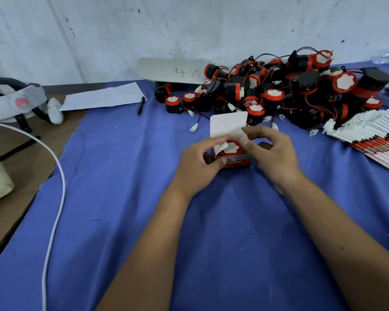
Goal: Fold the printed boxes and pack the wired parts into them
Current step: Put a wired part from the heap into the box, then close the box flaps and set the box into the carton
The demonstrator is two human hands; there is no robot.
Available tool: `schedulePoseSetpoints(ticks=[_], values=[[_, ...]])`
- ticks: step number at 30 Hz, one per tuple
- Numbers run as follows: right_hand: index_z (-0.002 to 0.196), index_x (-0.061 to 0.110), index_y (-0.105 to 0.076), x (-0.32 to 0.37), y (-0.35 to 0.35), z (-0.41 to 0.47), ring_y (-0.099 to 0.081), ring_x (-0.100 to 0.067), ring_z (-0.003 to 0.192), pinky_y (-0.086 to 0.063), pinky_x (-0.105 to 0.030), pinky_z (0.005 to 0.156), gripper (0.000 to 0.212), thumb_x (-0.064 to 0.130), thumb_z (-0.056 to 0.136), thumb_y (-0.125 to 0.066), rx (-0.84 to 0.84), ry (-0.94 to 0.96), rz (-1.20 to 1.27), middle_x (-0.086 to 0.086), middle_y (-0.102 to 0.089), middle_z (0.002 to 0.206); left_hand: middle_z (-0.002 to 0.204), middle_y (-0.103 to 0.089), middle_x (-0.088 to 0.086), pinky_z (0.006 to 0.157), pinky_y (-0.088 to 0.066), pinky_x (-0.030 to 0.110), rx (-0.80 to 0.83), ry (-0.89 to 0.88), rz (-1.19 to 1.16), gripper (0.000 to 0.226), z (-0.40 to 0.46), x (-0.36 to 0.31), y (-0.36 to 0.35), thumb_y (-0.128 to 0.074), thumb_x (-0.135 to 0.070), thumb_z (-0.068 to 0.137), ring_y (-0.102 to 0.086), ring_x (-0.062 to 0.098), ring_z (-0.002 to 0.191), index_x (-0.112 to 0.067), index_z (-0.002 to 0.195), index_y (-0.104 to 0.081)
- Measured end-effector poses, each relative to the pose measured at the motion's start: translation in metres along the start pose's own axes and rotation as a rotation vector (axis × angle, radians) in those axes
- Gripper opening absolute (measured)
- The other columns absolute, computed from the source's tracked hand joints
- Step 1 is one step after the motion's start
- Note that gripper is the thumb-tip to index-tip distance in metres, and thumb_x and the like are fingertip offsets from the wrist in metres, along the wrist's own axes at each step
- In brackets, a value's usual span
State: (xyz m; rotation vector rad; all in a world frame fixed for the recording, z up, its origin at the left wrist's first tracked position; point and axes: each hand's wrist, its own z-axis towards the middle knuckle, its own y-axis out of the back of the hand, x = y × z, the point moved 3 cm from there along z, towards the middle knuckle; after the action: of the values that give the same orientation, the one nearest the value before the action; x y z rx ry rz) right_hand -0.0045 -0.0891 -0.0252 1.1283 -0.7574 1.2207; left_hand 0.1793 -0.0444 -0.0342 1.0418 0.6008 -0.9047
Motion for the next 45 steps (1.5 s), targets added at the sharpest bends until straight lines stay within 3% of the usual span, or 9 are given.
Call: schedulePoseSetpoints(ticks=[4, 14, 18, 22, 27, 33, 37, 42, 45], values=[[0.105, 0.022, -0.079, 0.001, -0.002, -0.001, -0.061, -0.007, 0.088, -0.051, -0.022, 0.076, 0.025, 0.039, 0.099, -0.062, 0.020, 0.098, -0.177, 0.002, -0.060, 0.108, 0.129, -0.070, -0.004, 0.101, -0.052, 0.033, 0.005, -0.031, 0.029, 0.029, 0.001, -0.004, -0.006, -0.052, -0.016, 0.108, -0.064, 0.011, 0.118, -0.015, 0.127, -0.074], [0.106, 0.017, -0.067, -0.001, -0.006, 0.004, -0.064, -0.014, 0.100, -0.056, -0.040, 0.090, 0.021, 0.011, 0.087, -0.074, -0.066, -0.037, -0.155, 0.004, -0.065, 0.108, 0.102, -0.076, -0.012, 0.064, -0.045, 0.020, -0.225, 0.025, -0.002, 0.013, 0.001, 0.001, -0.004, -0.075, -0.009, 0.090, -0.060, 0.005, 0.068, -0.014, 0.079, -0.073], [0.140, 0.030, -0.047, 0.006, -0.012, -0.001, -0.060, 0.000, 0.117, -0.052, -0.019, 0.086, 0.065, -0.011, 0.090, -0.057, 0.129, 0.083, 0.081, 0.005, -0.064, 0.129, 0.102, -0.073, -0.020, 0.067, -0.051, 0.026, -0.189, 0.025, -0.001, 0.011, 0.002, 0.002, -0.004, -0.074, -0.010, 0.093, -0.066, 0.017, 0.076, -0.012, 0.082, -0.075], [0.116, 0.017, -0.072, 0.005, -0.014, -0.004, -0.063, -0.008, 0.113, -0.049, -0.025, 0.088, 0.043, -0.009, 0.090, -0.049, 0.193, 0.139, -0.005, 0.004, -0.070, 0.117, 0.121, -0.074, -0.006, 0.081, -0.053, 0.020, -0.177, 0.036, 0.044, 0.009, 0.003, 0.003, -0.002, -0.074, -0.012, 0.093, -0.070, 0.010, 0.097, -0.013, 0.099, -0.080], [0.114, 0.018, -0.076, 0.007, -0.011, -0.009, -0.060, -0.001, 0.116, -0.043, -0.009, 0.084, 0.021, 0.023, 0.095, -0.069, 0.271, 0.131, -0.006, 0.008, -0.068, 0.122, 0.125, -0.074, 0.002, 0.085, -0.062, 0.047, -0.183, 0.205, -0.237, 0.024, 0.001, 0.007, 0.006, -0.063, -0.004, 0.096, -0.073, 0.023, 0.105, -0.016, 0.108, -0.081], [0.115, 0.021, -0.077, 0.003, -0.010, -0.010, -0.057, 0.000, 0.121, -0.044, -0.009, 0.078, 0.026, 0.024, 0.089, -0.077, 0.251, 0.158, -0.135, 0.009, -0.064, 0.131, 0.108, -0.078, 0.005, 0.060, -0.060, 0.037, -0.205, 0.256, -0.393, 0.022, -0.001, 0.005, 0.013, -0.055, -0.009, 0.095, -0.073, 0.029, 0.085, -0.011, 0.080, -0.071], [0.116, 0.020, -0.076, 0.004, -0.009, -0.010, -0.058, -0.002, 0.122, -0.051, -0.018, 0.082, 0.030, 0.021, 0.086, -0.081, 0.255, 0.209, -0.187, 0.009, -0.065, 0.131, 0.124, -0.070, -0.001, 0.059, -0.060, 0.035, -0.067, 0.153, -0.259, 0.023, 0.001, 0.007, 0.017, -0.069, -0.027, 0.087, -0.067, 0.026, 0.083, -0.025, 0.110, -0.067], [0.120, 0.018, -0.072, 0.004, -0.009, -0.010, -0.060, -0.001, 0.118, -0.046, -0.009, 0.085, 0.036, 0.022, 0.085, -0.082, 0.240, 0.257, -0.219, 0.010, -0.067, 0.129, 0.137, -0.065, -0.003, 0.083, -0.060, 0.051, 0.028, 0.130, -0.091, 0.037, 0.003, 0.015, 0.014, -0.082, -0.015, 0.087, -0.068, 0.028, 0.100, -0.023, 0.123, -0.074], [0.116, 0.017, -0.075, 0.001, -0.008, -0.009, -0.058, 0.000, 0.123, -0.048, -0.011, 0.080, 0.034, 0.016, 0.083, -0.084, 0.253, 0.211, -0.192, 0.009, -0.067, 0.130, 0.130, -0.069, -0.002, 0.093, -0.058, 0.043, 0.012, 0.102, -0.040, 0.040, 0.004, 0.013, 0.015, -0.087, -0.016, 0.082, -0.069, 0.021, 0.101, -0.020, 0.120, -0.076]])
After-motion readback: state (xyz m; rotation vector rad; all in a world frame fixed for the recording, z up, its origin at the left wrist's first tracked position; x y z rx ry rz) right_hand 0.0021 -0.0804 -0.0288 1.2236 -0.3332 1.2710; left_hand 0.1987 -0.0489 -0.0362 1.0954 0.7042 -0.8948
